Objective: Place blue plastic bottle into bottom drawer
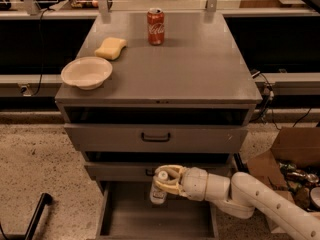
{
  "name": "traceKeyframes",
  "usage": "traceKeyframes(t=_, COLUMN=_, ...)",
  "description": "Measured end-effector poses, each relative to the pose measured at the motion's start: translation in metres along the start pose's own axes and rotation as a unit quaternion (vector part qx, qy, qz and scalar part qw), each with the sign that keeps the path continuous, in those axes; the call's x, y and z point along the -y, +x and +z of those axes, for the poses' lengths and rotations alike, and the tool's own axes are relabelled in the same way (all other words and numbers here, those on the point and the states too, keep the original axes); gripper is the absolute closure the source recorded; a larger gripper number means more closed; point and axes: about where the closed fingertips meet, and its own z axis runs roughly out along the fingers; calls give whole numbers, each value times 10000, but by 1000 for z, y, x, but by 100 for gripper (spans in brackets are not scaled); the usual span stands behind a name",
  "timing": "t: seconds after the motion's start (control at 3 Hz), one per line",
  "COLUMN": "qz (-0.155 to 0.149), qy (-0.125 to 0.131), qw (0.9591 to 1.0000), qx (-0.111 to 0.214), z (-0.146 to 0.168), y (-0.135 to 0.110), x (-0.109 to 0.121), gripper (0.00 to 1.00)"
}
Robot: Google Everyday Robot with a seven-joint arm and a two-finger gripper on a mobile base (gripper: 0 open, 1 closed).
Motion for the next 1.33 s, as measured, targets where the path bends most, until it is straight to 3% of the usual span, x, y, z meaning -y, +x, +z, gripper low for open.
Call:
traceKeyframes(t=0.33, qz=48, qy=-124, qw=9997, qx=-188, z=8, y=8, x=-3, gripper=100)
traceKeyframes(t=0.67, qz=-3, qy=-85, qw=9996, qx=-269, z=13, y=50, x=10, gripper=100)
traceKeyframes(t=1.0, qz=141, qy=34, qw=9995, qx=-266, z=13, y=110, x=15, gripper=100)
traceKeyframes(t=1.33, qz=375, qy=-41, qw=9990, qx=-232, z=12, y=166, x=16, gripper=100)
